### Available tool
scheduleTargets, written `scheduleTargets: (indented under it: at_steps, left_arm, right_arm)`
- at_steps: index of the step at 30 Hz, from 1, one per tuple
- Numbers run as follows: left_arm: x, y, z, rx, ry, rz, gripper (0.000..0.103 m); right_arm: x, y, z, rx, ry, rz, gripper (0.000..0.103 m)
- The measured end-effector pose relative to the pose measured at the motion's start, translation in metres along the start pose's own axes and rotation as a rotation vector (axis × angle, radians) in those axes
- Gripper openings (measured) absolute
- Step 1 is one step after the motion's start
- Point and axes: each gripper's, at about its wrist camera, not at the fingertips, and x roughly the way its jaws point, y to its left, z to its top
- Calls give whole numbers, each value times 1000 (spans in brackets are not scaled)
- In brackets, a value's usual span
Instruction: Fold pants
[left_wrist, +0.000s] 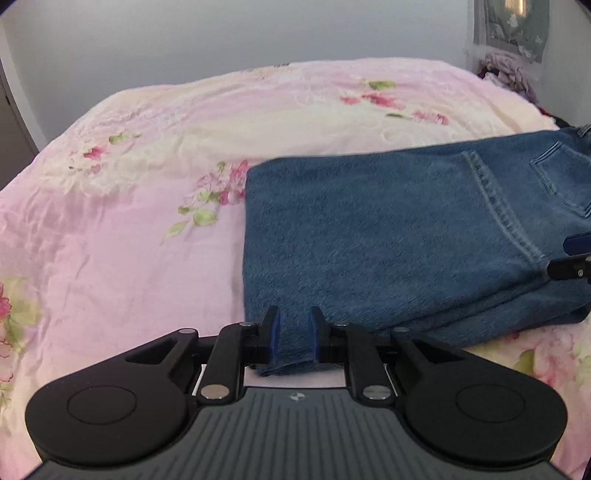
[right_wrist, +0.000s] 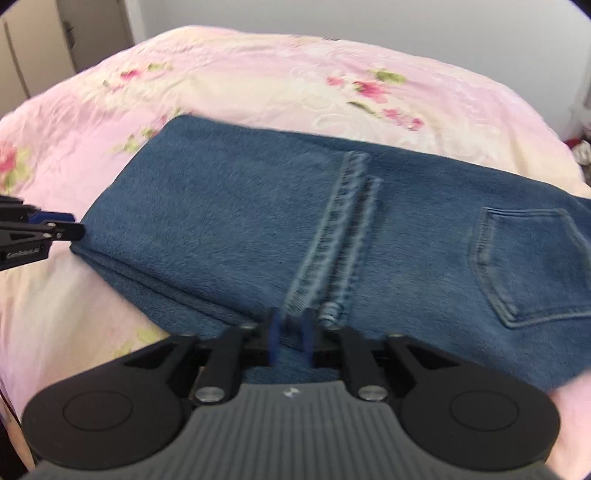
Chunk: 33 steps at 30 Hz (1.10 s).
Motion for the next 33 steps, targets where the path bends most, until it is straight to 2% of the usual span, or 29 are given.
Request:
scheduleTargets:
  at_steps: [4, 5, 7, 10, 14, 18, 20, 23, 28, 30, 33]
  left_arm:
    - [-21, -32, 20, 8, -68, -63, 18]
    - [-23, -40, 28, 3, -81, -90, 19]
    - [-20, -58, 43, -7, -94, -136, 19]
    - [-12, -83, 62, -7, -118, -158, 19]
    - [13, -114, 84, 3, -109, -187, 19]
    - [40, -136, 95, 8, -81, -194, 19]
    - [52, -144, 100, 11, -74, -192, 19]
    - [68, -151, 107, 4, -65, -189, 19]
    - [91, -156, 117, -32, -36, -211, 19]
    - [99, -158, 121, -30, -21, -210, 19]
    - [117, -157, 125, -49, 35, -221, 20]
  right_arm:
    - [-38, -42, -11, 53, -44, -33, 51]
    - [-48, -59, -14, 98, -49, -35, 53]
    - [-66, -99, -19, 230, -54, -24, 67]
    - [-90, -164, -27, 424, -70, -28, 69]
    - [-107, -247, -36, 624, -103, -60, 69]
    - [-96, -320, -49, 829, -96, -5, 69]
    - [-84, -346, -54, 886, -97, 36, 69]
    - [-62, -378, -58, 969, -110, 147, 69]
    - [-24, -412, -68, 1076, -102, 257, 71]
    - [-10, -421, -72, 1105, -99, 327, 71]
    - [5, -424, -73, 1102, -95, 378, 71]
